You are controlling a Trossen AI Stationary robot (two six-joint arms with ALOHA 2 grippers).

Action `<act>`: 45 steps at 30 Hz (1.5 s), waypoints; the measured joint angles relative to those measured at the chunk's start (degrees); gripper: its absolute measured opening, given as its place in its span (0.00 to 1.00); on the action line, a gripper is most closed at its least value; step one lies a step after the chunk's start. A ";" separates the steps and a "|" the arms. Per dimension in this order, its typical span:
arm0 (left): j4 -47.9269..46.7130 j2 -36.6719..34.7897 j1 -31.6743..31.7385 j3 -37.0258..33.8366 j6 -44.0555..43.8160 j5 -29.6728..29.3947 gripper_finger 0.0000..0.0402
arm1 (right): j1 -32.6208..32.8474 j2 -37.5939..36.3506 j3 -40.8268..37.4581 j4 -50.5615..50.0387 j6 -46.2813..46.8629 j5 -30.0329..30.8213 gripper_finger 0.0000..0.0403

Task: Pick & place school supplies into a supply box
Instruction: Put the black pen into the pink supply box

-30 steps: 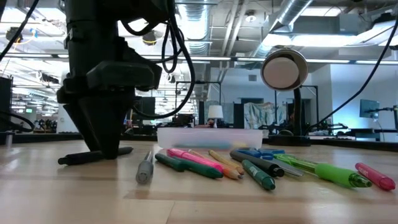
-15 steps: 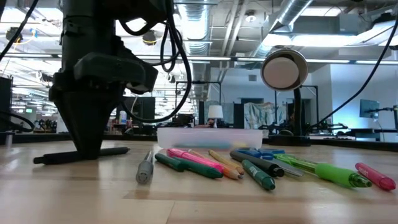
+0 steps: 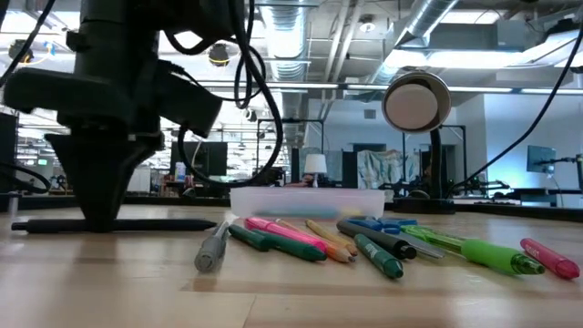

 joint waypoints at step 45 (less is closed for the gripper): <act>-8.77 0.33 3.67 2.87 15.22 8.69 0.04 | -3.89 0.00 0.00 0.81 -0.46 -0.85 0.29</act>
